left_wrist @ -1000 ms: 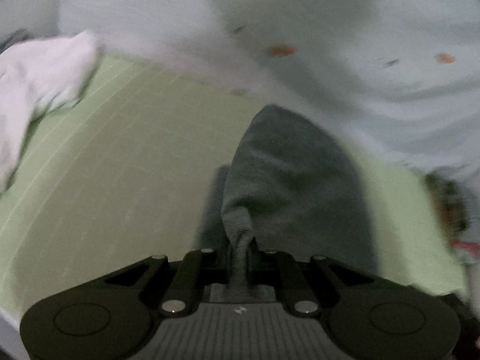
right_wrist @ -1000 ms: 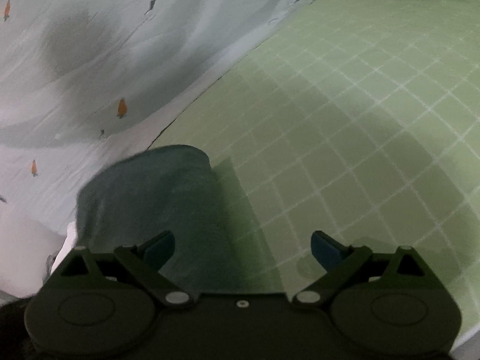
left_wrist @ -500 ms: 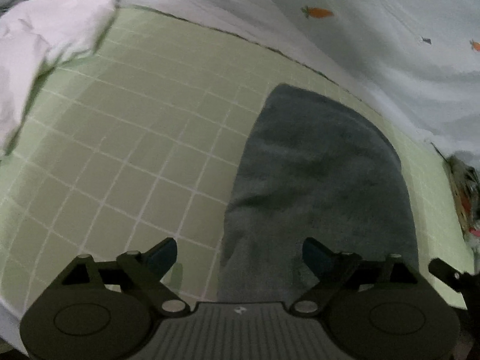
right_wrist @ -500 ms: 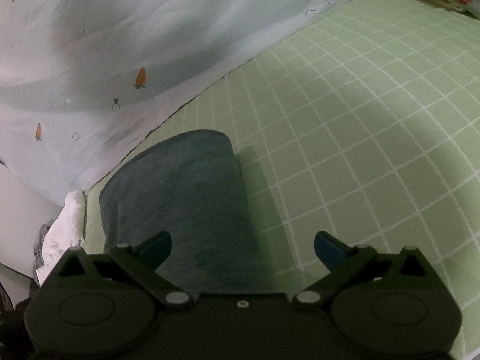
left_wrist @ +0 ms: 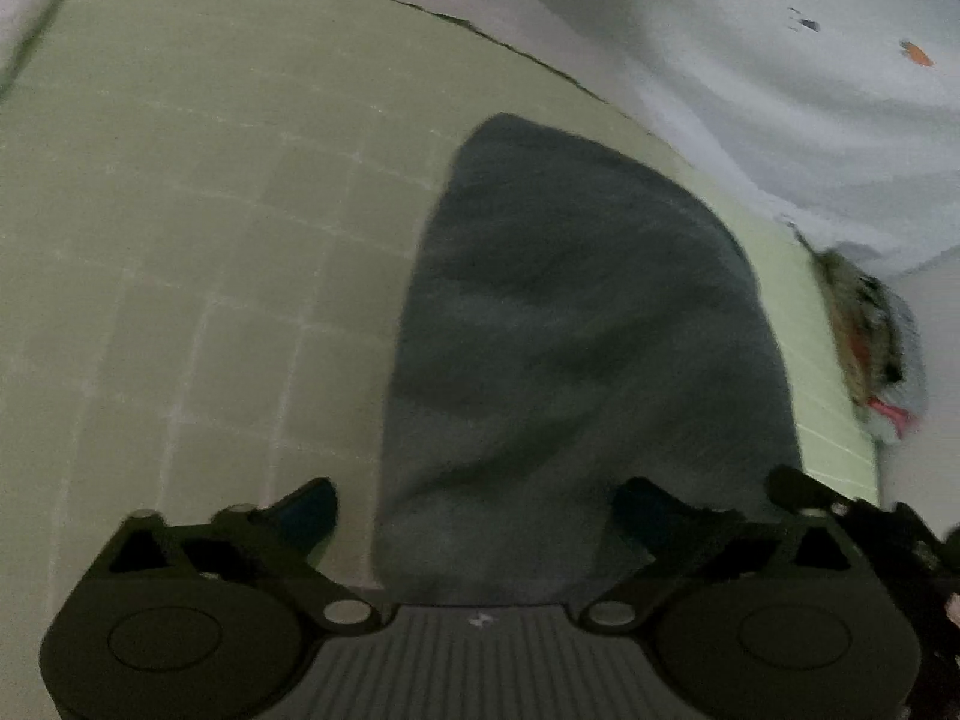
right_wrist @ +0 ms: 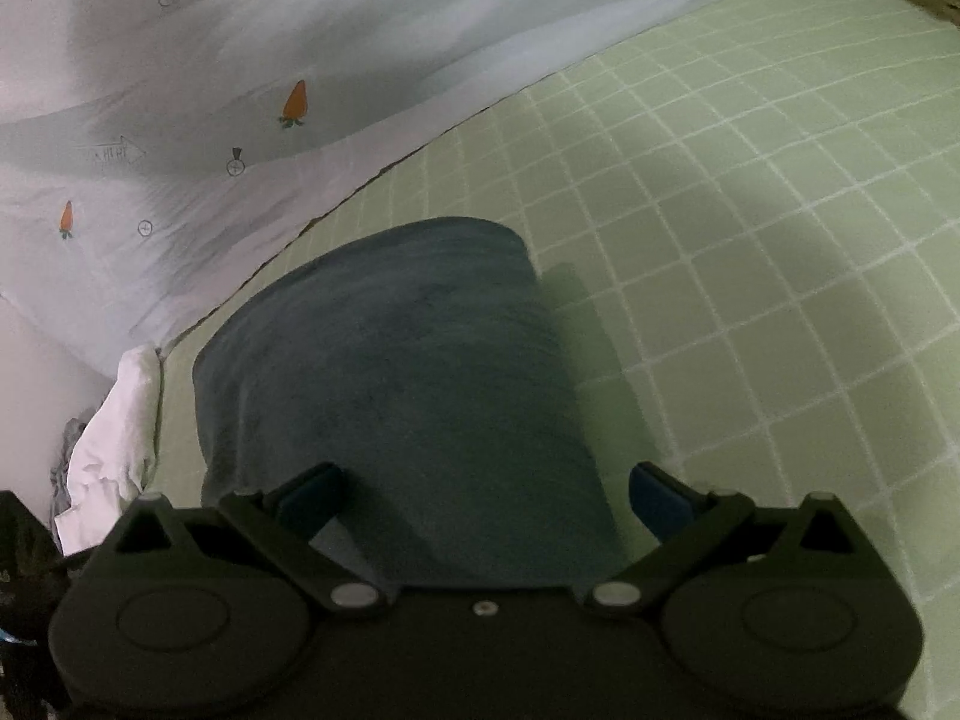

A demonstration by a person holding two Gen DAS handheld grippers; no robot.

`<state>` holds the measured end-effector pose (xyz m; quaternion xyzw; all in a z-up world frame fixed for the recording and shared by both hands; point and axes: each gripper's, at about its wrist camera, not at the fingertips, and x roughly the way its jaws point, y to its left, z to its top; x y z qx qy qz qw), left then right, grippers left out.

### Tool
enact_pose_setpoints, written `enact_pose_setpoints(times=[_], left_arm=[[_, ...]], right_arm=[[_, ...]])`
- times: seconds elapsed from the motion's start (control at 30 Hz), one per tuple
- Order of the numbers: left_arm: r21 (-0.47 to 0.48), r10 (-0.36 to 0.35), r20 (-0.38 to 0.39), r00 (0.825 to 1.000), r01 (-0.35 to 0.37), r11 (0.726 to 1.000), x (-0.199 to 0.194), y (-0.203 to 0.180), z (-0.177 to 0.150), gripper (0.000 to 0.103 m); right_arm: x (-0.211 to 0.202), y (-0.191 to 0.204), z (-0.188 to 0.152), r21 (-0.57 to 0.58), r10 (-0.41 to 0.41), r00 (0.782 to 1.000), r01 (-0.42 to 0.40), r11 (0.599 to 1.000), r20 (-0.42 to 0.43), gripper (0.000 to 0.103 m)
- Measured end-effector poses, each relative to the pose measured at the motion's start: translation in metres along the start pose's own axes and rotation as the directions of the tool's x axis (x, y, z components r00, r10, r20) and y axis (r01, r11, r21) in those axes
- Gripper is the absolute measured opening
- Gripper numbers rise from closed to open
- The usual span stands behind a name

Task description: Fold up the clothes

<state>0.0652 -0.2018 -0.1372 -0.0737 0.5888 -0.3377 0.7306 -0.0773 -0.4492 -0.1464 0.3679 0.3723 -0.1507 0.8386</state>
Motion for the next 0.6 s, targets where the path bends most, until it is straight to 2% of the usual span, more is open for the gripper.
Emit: enact_pose_setpoints(times=[0.13, 0.27, 0.3, 0.33, 0.37, 0.4, 0.43, 0.47, 0.53, 0.6], left_arm=[[0.052, -0.033, -0.009, 0.999, 0.034, 0.998, 0.005, -0.003, 0.006, 0.103], [0.060, -0.118, -0.005, 0.993, 0.118, 0.991, 0.010, -0.003, 0.005, 0.102], [0.061, -0.140, -0.004, 0.990, 0.140, 0.988, 0.011, -0.003, 0.004, 0.102], [0.056, -0.161, -0.004, 0.987, 0.161, 0.985, 0.011, -0.002, 0.004, 0.100], [0.044, -0.180, -0.004, 0.984, 0.180, 0.983, 0.011, 0.000, 0.004, 0.093], [0.028, -0.187, 0.001, 0.982, 0.187, 0.982, 0.011, 0.003, 0.003, 0.088], [0.008, -0.184, 0.008, 0.983, 0.183, 0.983, 0.010, 0.005, 0.001, 0.076], [-0.013, -0.180, 0.016, 0.984, 0.180, 0.984, 0.008, 0.008, -0.001, 0.062], [-0.041, -0.180, 0.044, 0.983, 0.181, 0.983, 0.003, 0.011, -0.003, 0.047], [-0.049, -0.193, 0.070, 0.979, 0.197, 0.979, -0.001, 0.007, -0.004, 0.040]], right_arm=[[0.013, -0.001, 0.002, 0.021, 0.021, 0.999, -0.020, 1.000, -0.036, 0.103], [0.015, 0.001, 0.001, 0.050, 0.056, 0.997, -0.054, 0.997, -0.050, 0.102], [0.014, 0.002, 0.000, 0.051, 0.058, 0.997, -0.056, 0.997, -0.044, 0.096], [0.012, 0.004, -0.001, 0.051, 0.060, 0.998, -0.058, 0.997, -0.037, 0.084], [0.010, 0.006, -0.001, 0.052, 0.062, 0.998, -0.060, 0.997, -0.030, 0.076], [0.009, 0.008, -0.002, 0.052, 0.064, 0.998, -0.062, 0.997, -0.024, 0.063], [0.007, 0.010, -0.003, 0.052, 0.065, 0.998, -0.064, 0.997, -0.017, 0.056], [0.003, 0.011, -0.006, 0.045, 0.069, 0.998, -0.069, 0.997, -0.004, 0.052], [-0.007, 0.015, -0.007, 0.024, 0.075, 0.997, -0.075, 0.997, 0.024, 0.044], [-0.019, 0.019, -0.007, -0.003, 0.077, 0.996, -0.077, 0.997, 0.054, 0.042]])
